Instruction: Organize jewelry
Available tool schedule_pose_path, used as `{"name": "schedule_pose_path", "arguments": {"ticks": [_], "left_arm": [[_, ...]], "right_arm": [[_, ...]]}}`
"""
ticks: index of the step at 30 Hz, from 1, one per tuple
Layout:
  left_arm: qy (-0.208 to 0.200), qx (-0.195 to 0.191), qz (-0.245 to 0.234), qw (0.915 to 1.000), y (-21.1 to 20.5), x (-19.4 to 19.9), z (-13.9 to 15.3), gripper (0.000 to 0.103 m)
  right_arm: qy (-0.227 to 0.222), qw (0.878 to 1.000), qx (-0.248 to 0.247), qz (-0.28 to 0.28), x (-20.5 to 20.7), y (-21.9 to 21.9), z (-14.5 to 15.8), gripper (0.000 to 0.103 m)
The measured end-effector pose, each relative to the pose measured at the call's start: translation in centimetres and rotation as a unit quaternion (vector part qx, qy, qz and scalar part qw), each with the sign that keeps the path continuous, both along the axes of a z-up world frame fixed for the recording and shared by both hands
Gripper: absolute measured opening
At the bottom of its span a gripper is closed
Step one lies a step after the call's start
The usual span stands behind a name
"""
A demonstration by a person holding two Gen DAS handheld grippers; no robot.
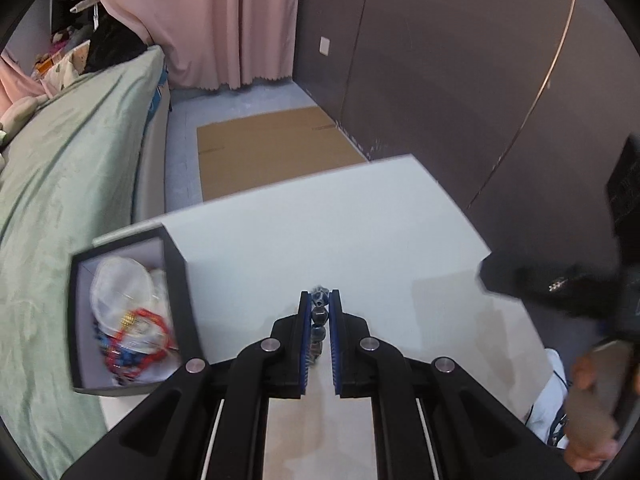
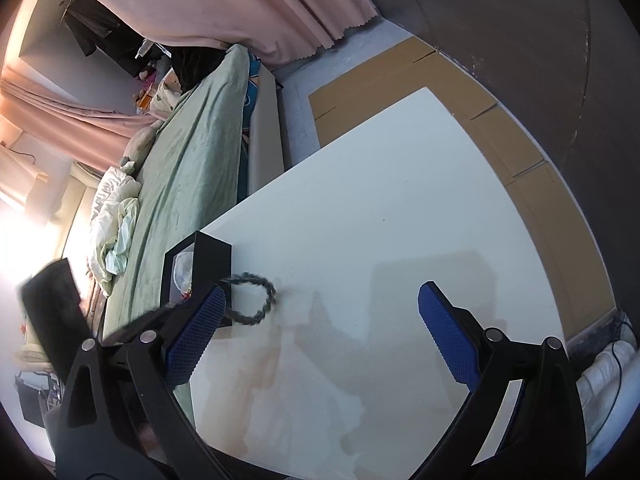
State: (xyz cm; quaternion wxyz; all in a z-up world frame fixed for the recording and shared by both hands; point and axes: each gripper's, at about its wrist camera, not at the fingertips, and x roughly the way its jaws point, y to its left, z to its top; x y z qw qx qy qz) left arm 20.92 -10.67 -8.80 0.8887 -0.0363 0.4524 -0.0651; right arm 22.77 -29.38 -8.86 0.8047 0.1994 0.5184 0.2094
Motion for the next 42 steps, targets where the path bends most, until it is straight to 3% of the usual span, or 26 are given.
{"name": "schedule_pose_path", "arguments": {"ticks": [9, 18, 22, 24, 25, 26, 33, 38, 42], "left_arm": [[-0.041, -0.019, 0.031, 0.9985, 4.4, -0.9, 4.2, 0.007], [-0.059, -0.062, 0.071, 0.9938, 9.8, -2.2, 4.8, 0.007], [-0.031, -0.078, 0.067, 0.9943, 11.5, -1.8, 3.3, 0.008], [-0.015, -0.067, 0.086, 0.9939, 12.3, -1.7, 2.4, 0.024], [-0.019, -0.063, 0.094, 0.9934, 12.8, -2.0, 2.3, 0.048], [-0.029, -0.063, 0.100, 0.9926, 13.3, -2.3, 2.5, 0.059], [-0.043, -0.089, 0.112, 0.9888, 16.7, -3.9, 3.2, 0.065], [-0.055, -0.087, 0.118, 0.9877, 17.5, -5.3, 4.3, 0.085], [-0.065, -0.075, 0.109, 0.9891, 16.8, -6.6, 5.4, 0.094]], "right_arm": [[0.001, 1.000, -0.018, 0.009, 0.0, 1.9, -0.5, 0.097], [0.002, 0.999, -0.048, 0.019, 0.5, 5.0, -1.5, 0.097], [0.004, 0.998, -0.062, 0.022, 0.7, 6.2, -1.9, 0.097], [0.003, 0.997, -0.069, 0.025, 0.8, 6.9, -2.1, 0.097], [0.003, 0.997, -0.071, 0.026, 0.9, 7.1, -2.1, 0.097], [0.002, 0.997, -0.073, 0.028, 0.9, 7.5, -2.1, 0.097], [-0.033, 0.997, -0.057, 0.040, 0.1, 9.7, -0.8, 0.097], [-0.051, 0.997, -0.041, 0.048, -0.9, 11.2, 0.7, 0.097], [-0.062, 0.996, -0.042, 0.054, -2.1, 11.7, 1.9, 0.097]]}}
